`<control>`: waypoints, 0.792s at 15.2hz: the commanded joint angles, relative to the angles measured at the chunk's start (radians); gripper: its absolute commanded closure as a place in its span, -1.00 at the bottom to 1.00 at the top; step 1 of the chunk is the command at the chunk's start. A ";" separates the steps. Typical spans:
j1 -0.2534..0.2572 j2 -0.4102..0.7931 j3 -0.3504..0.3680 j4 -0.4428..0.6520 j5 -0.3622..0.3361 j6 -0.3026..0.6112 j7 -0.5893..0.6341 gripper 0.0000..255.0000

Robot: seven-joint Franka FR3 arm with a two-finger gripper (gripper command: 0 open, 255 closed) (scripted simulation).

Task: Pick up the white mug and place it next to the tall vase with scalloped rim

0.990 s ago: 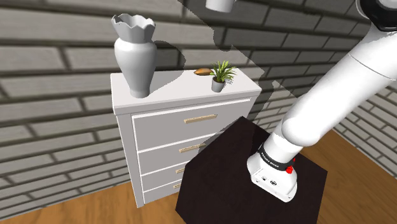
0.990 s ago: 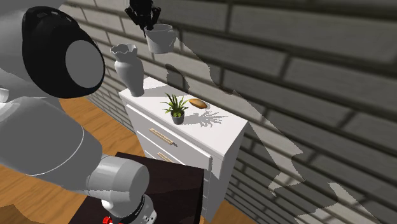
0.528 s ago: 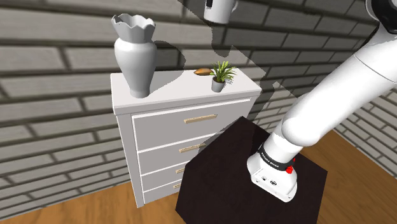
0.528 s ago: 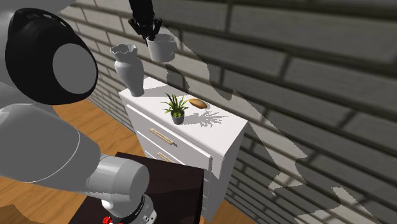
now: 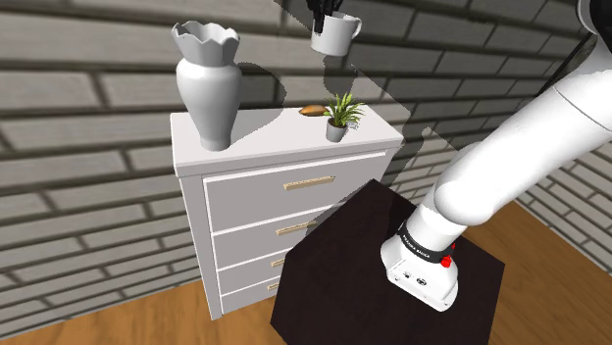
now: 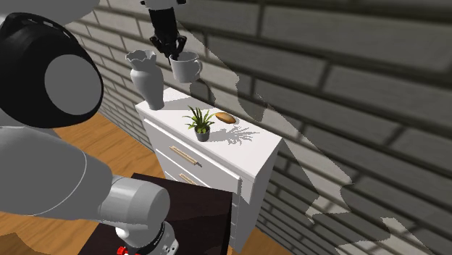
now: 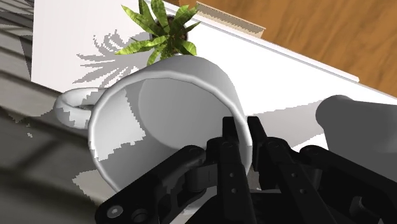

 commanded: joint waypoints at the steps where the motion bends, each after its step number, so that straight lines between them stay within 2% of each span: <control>1: 0.000 -0.010 0.000 -0.036 0.001 0.027 0.001 1.00; 12: 0.001 -0.043 0.000 -0.219 0.002 0.176 0.006 1.00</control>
